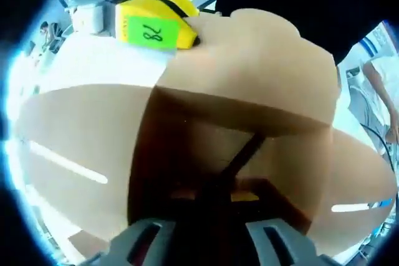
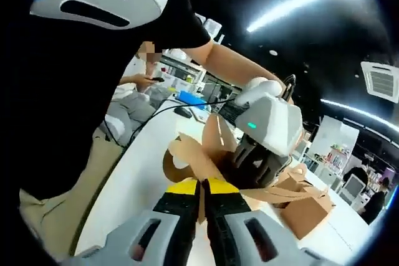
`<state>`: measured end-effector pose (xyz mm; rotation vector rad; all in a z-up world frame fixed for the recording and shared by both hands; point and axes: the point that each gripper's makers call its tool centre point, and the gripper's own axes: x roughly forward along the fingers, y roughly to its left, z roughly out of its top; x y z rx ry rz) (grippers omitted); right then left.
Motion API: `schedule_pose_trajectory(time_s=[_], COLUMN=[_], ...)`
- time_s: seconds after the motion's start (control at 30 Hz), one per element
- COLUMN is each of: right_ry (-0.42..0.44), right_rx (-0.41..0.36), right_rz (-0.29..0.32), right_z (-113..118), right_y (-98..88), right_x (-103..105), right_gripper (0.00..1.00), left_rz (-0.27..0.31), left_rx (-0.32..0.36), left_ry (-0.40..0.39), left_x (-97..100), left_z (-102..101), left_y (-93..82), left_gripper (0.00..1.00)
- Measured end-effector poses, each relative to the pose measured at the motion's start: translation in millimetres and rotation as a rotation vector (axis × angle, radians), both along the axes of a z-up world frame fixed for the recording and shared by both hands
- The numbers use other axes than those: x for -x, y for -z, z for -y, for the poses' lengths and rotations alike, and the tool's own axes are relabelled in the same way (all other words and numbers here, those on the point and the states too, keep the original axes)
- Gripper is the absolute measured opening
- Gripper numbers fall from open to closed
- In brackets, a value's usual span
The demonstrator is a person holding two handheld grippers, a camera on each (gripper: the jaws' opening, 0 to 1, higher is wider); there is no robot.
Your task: Pick up one paper box from the group, open the paper box, and remove the item inside
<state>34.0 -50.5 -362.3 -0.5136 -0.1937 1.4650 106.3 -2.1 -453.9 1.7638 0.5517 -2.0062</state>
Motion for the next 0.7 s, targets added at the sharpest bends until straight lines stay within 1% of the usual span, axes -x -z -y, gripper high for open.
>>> schedule_pose_trajectory(time_s=[0.13,0.27,0.33,0.43,0.63,0.7], right_ry=[0.013,0.03,0.036,0.042,0.072,0.083], right_rx=[-0.006,-0.019,-0.026,-0.034,-0.065,-0.071], right_rz=[-0.001,-0.015,-0.022,-0.03,-0.046,-0.052], right_z=[2.3,4.6,5.3,5.9,8.5,9.0], right_y=[-2.0,-3.5,-4.1,-5.5,-10.8,-11.6], right_x=[-2.0,-4.8,-4.9,-4.0,-8.4,-10.2], right_gripper=[0.04,0.04,0.04,0.04,0.04,0.04], left_rz=[0.02,0.014,0.017,0.013,0.006,0.002], left_rx=[0.0,-0.003,0.001,0.021,0.034,0.047], left_ry=[0.015,0.004,0.002,-0.014,-0.033,-0.044], left_x=[-1.0,-2.1,-3.1,-5.3,-4.7,-5.0], left_z=[-1.6,-4.6,-5.7,-4.4,-7.8,-8.4], left_y=[0.0,-2.6,-6.9,-16.3,-24.3,-29.9], left_gripper=[0.15,0.15,0.13,0.12,0.12,0.12])
